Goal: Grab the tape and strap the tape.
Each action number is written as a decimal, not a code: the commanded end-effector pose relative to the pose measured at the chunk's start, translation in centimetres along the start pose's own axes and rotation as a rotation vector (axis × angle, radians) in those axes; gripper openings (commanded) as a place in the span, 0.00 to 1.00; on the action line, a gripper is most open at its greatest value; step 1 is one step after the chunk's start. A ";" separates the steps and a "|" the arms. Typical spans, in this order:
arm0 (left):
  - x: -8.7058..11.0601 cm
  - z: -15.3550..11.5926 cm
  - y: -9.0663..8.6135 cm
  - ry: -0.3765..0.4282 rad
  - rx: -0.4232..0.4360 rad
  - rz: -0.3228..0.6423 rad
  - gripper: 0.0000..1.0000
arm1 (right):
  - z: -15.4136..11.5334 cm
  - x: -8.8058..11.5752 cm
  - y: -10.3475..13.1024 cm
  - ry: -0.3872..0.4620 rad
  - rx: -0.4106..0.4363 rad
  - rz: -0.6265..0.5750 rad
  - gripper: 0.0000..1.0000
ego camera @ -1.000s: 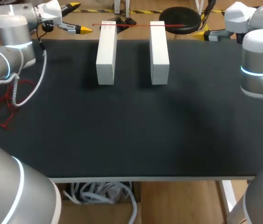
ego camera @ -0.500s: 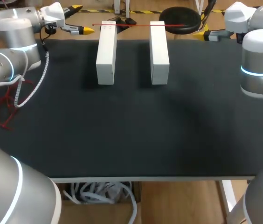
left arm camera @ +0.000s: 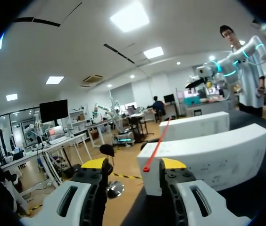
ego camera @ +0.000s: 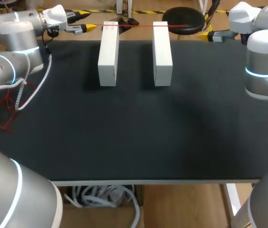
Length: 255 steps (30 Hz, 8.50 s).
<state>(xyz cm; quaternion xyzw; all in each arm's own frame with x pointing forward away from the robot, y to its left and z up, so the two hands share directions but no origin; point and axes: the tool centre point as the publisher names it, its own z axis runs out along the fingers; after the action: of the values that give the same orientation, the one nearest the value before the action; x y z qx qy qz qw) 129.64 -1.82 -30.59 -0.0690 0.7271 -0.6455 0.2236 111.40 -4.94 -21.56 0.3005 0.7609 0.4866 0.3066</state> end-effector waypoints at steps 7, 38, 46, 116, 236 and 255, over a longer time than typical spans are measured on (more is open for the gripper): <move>-0.5 0.5 1.4 1.324 0.021 -0.010 0.39 | 0.0 0.0 0.0 0.000 -0.001 0.000 1.00; 0.2 0.8 2.1 1.358 0.034 -0.031 0.24 | 0.0 0.0 0.0 0.000 -0.001 0.000 1.00; 0.4 0.9 2.2 1.361 0.036 -0.032 0.13 | 0.0 0.0 0.0 0.000 -0.001 0.000 1.00; 1.1 -0.5 -19.9 0.902 0.163 0.355 0.00 | 0.0 0.0 0.0 0.000 -0.001 0.000 1.00; 18.9 -7.8 -37.9 0.116 0.720 -0.087 0.00 | 0.0 0.0 0.0 0.000 -0.001 0.000 1.00; 20.9 -8.4 -36.4 0.056 0.747 -0.141 0.00 | 0.0 0.0 0.0 0.000 -0.001 0.000 1.00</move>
<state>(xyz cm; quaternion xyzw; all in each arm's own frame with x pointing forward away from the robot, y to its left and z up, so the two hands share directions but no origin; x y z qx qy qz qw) 101.16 -7.83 0.29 0.0436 0.4499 -0.8812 0.1386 111.39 -4.94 -21.55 0.3005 0.7610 0.4865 0.3065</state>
